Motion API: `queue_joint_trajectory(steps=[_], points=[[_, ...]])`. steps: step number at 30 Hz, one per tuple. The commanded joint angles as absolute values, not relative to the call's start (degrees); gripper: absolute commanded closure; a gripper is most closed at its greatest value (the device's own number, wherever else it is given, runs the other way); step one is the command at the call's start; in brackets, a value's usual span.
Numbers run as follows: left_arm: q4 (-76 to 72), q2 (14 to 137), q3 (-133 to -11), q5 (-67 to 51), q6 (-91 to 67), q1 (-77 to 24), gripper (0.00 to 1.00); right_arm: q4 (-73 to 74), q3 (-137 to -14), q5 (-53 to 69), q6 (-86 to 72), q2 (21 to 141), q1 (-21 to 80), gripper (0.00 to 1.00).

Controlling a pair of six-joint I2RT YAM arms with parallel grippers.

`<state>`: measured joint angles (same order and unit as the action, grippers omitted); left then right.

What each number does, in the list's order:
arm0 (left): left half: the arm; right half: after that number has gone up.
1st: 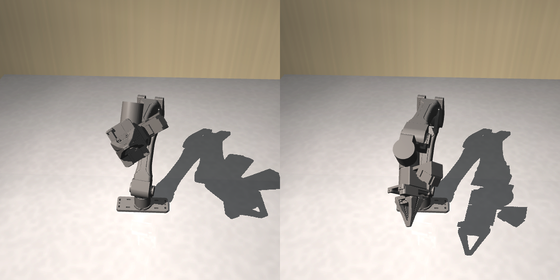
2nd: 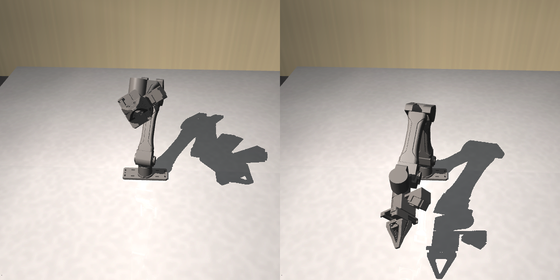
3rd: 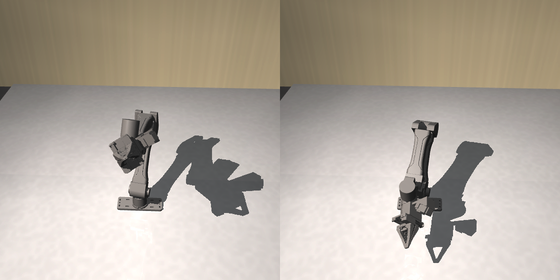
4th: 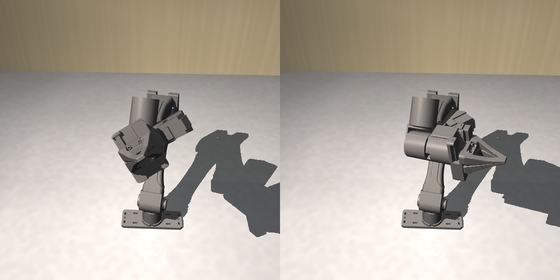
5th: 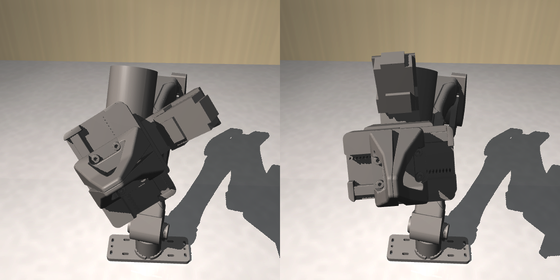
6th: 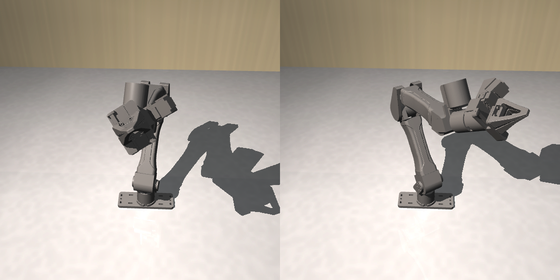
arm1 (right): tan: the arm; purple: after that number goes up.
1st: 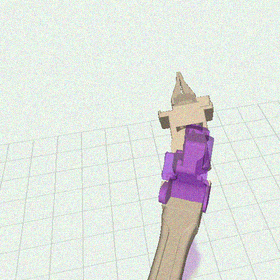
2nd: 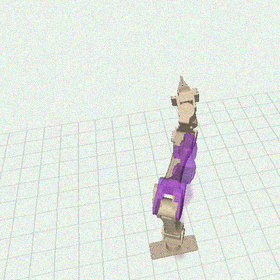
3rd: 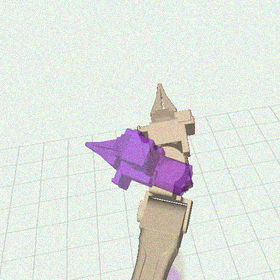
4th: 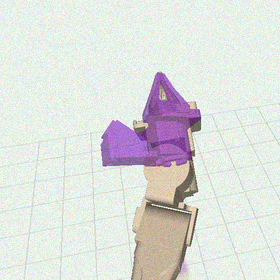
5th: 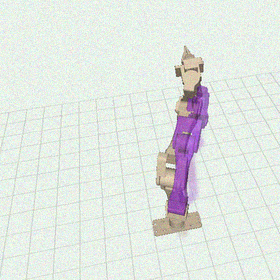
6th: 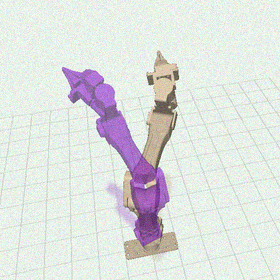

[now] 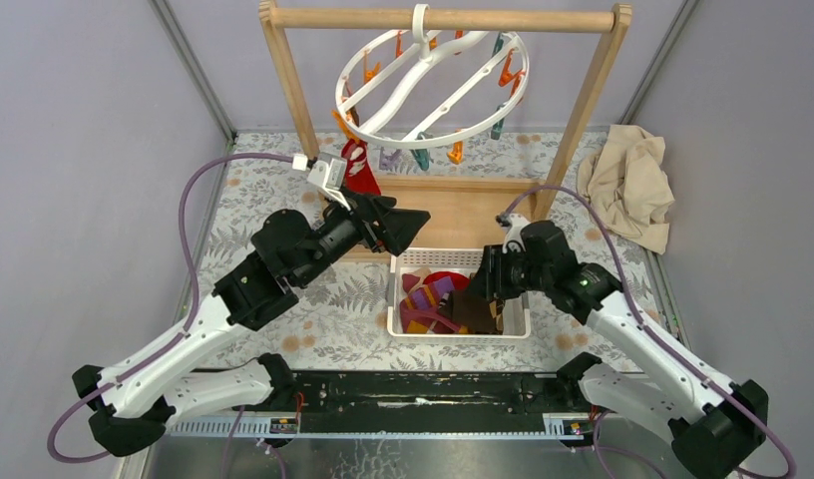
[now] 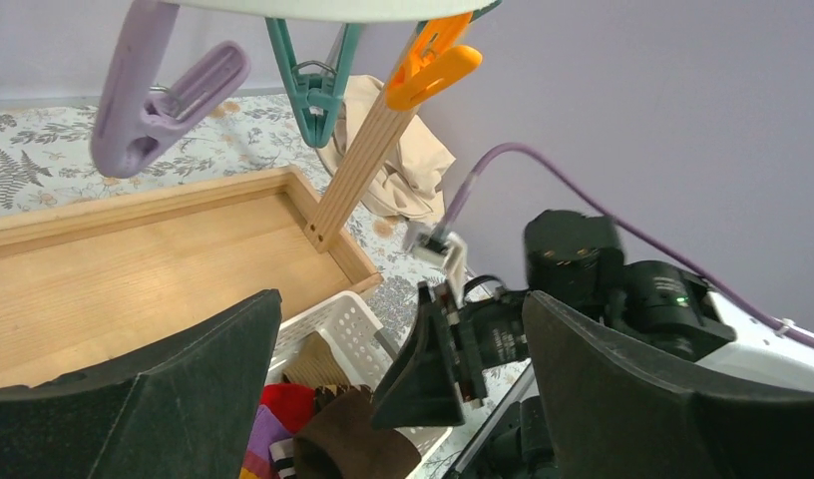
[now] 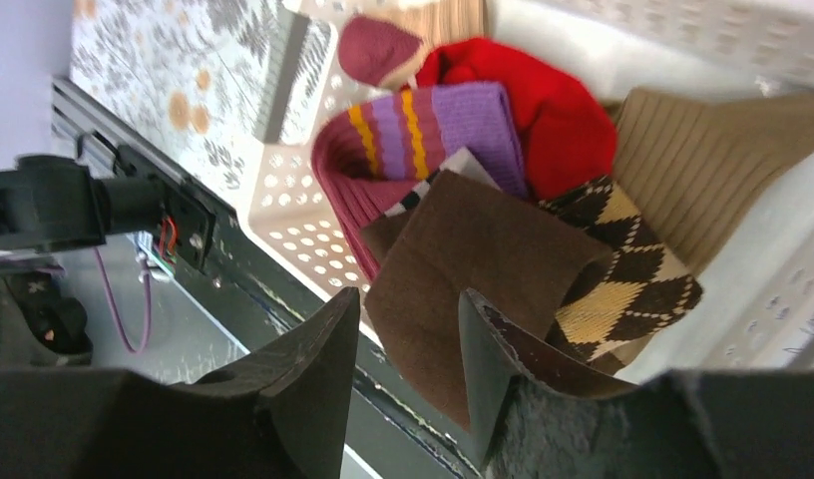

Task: Remove the socks clipped to the hanger
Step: Place the sock in the bin.

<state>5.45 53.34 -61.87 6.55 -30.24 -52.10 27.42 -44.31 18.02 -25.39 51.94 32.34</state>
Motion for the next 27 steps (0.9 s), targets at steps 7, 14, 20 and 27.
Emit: queue_joint_trajectory(steps=[7, 14, 20, 27], points=[[4.62, 51.24, -63.26, 0.87, -27.47, -52.39, 0.01, 10.72, -31.94, 17.96, -31.1, 64.73, 37.0, 0.52], [11.24, 48.54, -63.06, 10.25, -27.76, -52.45, 0.01, 7.82, -31.98, 13.81, -30.47, 71.08, 37.01, 0.5], [19.76, 45.35, -61.61, 25.98, -30.99, -52.38, 0.01, 16.39, -40.6, 11.71, -27.96, 66.25, 36.99, 0.46], [20.51, 43.03, -57.66, 36.32, -29.78, -52.32, 0.01, 22.25, -49.72, 13.73, -28.45, 56.9, 37.0, 0.39]])
